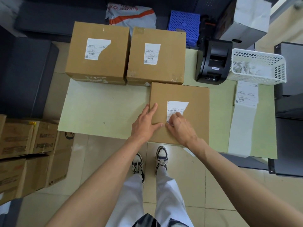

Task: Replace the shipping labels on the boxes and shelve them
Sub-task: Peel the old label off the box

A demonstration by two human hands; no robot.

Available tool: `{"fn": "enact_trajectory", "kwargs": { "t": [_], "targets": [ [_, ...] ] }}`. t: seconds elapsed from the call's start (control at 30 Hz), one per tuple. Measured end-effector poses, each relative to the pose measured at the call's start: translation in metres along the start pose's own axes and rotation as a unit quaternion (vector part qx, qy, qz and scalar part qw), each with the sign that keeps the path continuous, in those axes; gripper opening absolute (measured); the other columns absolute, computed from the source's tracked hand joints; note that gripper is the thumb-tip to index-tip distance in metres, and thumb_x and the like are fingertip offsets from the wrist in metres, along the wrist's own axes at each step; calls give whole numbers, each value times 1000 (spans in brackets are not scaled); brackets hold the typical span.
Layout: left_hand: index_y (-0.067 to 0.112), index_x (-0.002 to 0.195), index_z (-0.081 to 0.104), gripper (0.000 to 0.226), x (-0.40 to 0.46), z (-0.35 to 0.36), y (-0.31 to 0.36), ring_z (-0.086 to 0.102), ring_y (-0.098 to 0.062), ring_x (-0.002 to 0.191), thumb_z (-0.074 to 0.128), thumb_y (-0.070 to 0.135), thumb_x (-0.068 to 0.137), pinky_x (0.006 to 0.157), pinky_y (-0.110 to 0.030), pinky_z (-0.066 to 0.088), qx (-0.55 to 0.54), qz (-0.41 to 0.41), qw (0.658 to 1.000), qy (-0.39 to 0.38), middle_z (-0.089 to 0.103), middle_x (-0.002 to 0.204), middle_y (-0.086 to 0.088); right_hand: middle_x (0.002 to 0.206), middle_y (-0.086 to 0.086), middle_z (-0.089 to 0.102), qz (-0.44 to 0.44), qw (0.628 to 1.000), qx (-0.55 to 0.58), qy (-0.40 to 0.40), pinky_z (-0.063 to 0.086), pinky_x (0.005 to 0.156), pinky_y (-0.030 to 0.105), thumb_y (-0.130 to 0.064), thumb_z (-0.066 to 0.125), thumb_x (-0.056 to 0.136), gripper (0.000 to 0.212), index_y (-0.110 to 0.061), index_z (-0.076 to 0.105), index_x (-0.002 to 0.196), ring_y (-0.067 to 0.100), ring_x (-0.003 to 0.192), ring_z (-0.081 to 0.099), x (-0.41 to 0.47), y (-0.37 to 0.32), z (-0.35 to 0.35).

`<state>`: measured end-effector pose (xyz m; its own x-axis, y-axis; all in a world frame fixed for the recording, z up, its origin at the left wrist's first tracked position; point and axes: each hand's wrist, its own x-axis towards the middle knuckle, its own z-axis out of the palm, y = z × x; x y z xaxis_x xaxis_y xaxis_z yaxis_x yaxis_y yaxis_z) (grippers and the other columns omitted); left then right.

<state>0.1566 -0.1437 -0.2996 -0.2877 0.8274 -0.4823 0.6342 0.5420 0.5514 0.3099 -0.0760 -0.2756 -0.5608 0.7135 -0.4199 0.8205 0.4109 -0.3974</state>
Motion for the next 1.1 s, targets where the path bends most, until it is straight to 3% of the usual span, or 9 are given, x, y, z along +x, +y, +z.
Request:
{"fn": "enact_trajectory", "kwargs": {
  "t": [0.17,0.4,0.53,0.63,0.87,1.1],
  "targets": [
    [46,158,14,89,0,-1,1,29,-19,150,70,51,89,108,-49,42,2,-2,1000,-2,9,169,9,106,19,50,-23,998,-48,-21,34,66,38,-11,38,101,18,2,51,103,39,87,55,5,-1,5],
    [48,158,13,89,0,-2,-1,29,-19,149,69,54,88,108,-49,42,3,0,1000,-8,8,169,10,99,16,51,-37,999,15,-3,44,73,45,-16,44,100,18,-1,50,92,37,82,54,7,17,-8],
    [48,157,12,89,0,-2,0,29,-19,149,69,53,89,108,-49,43,4,-1,1000,-7,7,169,11,96,7,51,-13,998,56,3,46,74,43,-32,53,97,25,-8,50,91,29,80,55,3,18,-9],
    [48,157,11,90,0,-1,1,29,-19,150,69,53,89,107,-47,43,4,-4,1000,-8,6,169,11,101,8,50,3,1000,19,-19,47,75,43,-40,55,96,33,-7,51,99,28,85,55,1,18,-7],
    [50,157,11,89,0,-3,1,29,-19,149,68,54,89,106,-48,44,11,-5,1000,-9,7,169,11,97,11,52,-56,998,2,-35,47,71,45,-20,45,100,18,-16,43,83,37,83,57,8,19,-10],
    [49,157,12,88,0,-3,1,27,-21,149,67,55,89,105,-48,42,29,-3,1000,-7,9,169,9,93,7,51,-84,995,-28,-53,47,70,46,-14,48,97,20,-5,53,80,35,76,56,24,36,-36]
  ]
}}
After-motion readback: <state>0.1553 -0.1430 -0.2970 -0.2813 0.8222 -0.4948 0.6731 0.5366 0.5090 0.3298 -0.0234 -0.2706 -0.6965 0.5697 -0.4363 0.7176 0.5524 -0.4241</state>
